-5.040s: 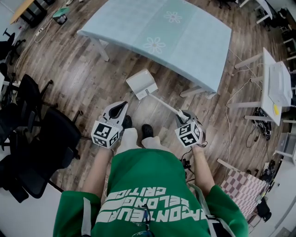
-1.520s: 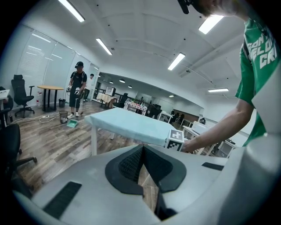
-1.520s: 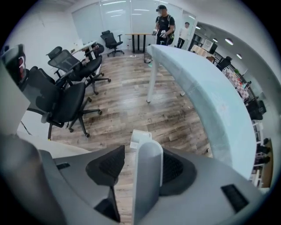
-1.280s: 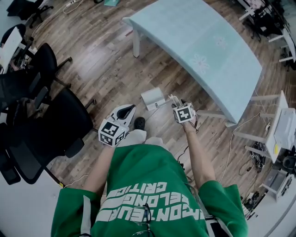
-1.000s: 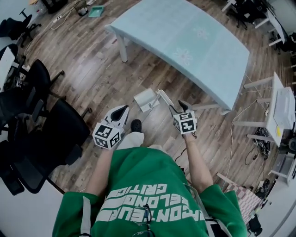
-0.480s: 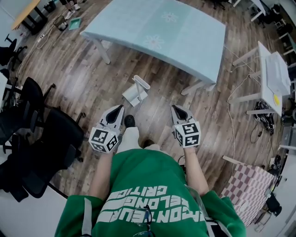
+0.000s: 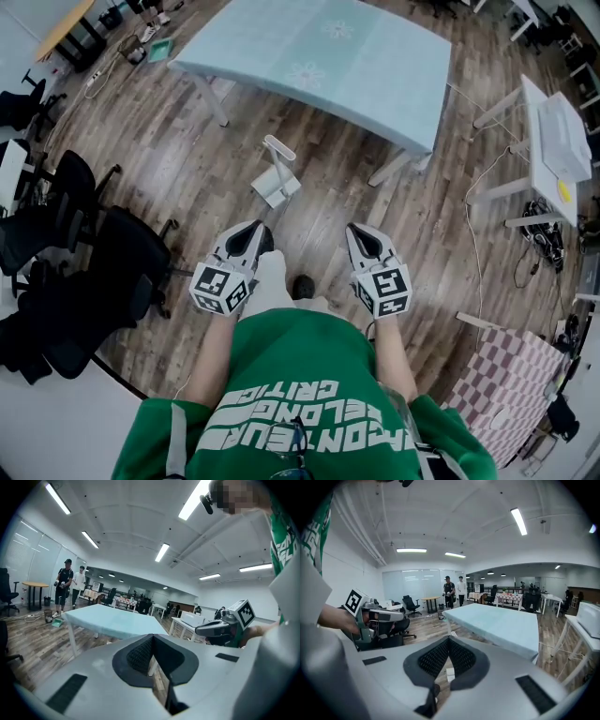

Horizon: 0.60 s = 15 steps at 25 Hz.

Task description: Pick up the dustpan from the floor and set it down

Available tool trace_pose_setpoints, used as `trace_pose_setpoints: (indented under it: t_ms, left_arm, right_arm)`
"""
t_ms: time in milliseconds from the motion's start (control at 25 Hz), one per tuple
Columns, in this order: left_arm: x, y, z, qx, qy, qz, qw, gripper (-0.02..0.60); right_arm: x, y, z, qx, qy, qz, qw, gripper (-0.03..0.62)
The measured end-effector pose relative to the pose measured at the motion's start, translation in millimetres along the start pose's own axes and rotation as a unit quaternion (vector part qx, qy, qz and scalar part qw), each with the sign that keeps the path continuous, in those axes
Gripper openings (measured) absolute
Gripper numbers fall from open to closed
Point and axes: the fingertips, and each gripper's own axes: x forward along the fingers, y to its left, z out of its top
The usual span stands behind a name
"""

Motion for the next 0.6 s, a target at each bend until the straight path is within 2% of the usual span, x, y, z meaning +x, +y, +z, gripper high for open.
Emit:
trace_pose_setpoints:
  t_ms: [600]
  left_arm:
    - [-31.7, -33.9, -8.5, 0.005, -0.006, 0.028, 0.9996, 0.002]
  right_arm:
    - [-31.5, 31.7, -19.3, -0.002, -0.011, 0.042, 0.999, 0.008]
